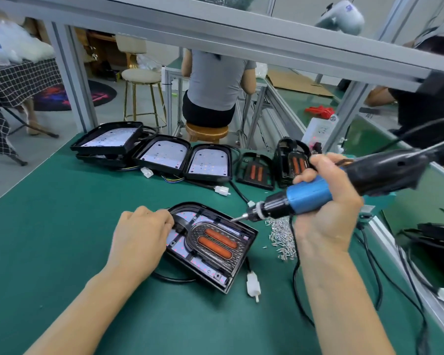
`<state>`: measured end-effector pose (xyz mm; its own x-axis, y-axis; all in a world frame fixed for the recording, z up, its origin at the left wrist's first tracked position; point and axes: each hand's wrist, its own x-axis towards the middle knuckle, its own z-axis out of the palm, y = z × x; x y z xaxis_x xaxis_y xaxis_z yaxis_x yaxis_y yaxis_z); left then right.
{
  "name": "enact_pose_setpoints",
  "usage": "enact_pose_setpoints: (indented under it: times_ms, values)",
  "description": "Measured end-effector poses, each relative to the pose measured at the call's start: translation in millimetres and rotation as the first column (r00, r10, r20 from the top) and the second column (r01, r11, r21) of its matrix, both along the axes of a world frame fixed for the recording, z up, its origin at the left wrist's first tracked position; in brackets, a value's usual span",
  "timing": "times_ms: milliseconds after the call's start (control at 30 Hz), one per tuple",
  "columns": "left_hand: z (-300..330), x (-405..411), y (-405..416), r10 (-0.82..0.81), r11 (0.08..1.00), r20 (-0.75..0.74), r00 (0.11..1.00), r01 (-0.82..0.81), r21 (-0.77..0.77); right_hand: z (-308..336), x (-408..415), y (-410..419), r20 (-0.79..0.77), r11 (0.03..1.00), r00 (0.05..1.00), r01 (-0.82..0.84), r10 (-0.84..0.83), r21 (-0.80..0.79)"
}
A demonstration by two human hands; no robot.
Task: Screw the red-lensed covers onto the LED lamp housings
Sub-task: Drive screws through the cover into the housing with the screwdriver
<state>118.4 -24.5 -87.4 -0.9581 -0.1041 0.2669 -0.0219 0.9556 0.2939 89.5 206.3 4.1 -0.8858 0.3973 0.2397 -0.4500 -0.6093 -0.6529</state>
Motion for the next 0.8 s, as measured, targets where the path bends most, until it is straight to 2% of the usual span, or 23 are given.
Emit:
enact_pose_setpoints:
  times_ms: [67, 133, 200, 267, 367, 433, 567, 633, 800]
  values:
    - [7.9, -3.1, 2.4, 0.026, 1.0, -0.004, 1.0, -0.026, -0.017, 3.8, 0.7, 16.7, 0.005, 0.993, 0.994, 0.112, -0.112, 0.028]
    - [17.7, -5.0, 14.2, 0.012, 0.999, -0.077, 0.997, -0.008, 0.045, 3.0, 1.7, 30.2, 0.021, 0.979, 0.98, 0.194, -0.196, 0.061]
    - [27.1, -9.4, 35.2, -0.061, 0.995, -0.167, 0.984, 0.074, 0.073, -1.4, 3.5, 39.7, 0.042, 0.967, 0.97, 0.235, -0.24, 0.095]
    - [35.3, -18.3, 63.3, -0.162, 0.986, -0.18, 0.97, 0.168, 0.016, -7.2, 6.6, 44.9, 0.049, 0.956, 0.964, 0.253, -0.262, 0.148]
    - [39.7, -40.6, 108.2, -0.297, 0.95, -0.112, 0.948, 0.282, -0.137, -12.5, 11.2, 50.1, 0.028, 0.943, 0.96, 0.267, -0.277, 0.198]
    - [37.7, -54.7, 134.3, -0.357, 0.907, 0.002, 0.934, 0.347, -0.239, -13.4, 13.0, 53.0, 0.021, 0.942, 0.962, 0.261, -0.271, 0.211]
    - [29.1, -72.8, 167.3, -0.374, 0.83, 0.219, 0.901, 0.431, -0.355, -11.3, 15.0, 58.7, 0.029, 0.943, 0.967, 0.241, -0.254, 0.228]
    - [24.1, -77.4, 174.5, -0.358, 0.817, 0.285, 0.889, 0.446, -0.367, -10.1, 15.2, 62.2, 0.032, 0.946, 0.968, 0.235, -0.248, 0.226]
    - [11.2, -79.2, 174.9, -0.364, 0.837, 0.305, 0.88, 0.453, -0.308, -10.9, 16.0, 72.0, 0.031, 0.945, 0.967, 0.238, -0.252, 0.226]
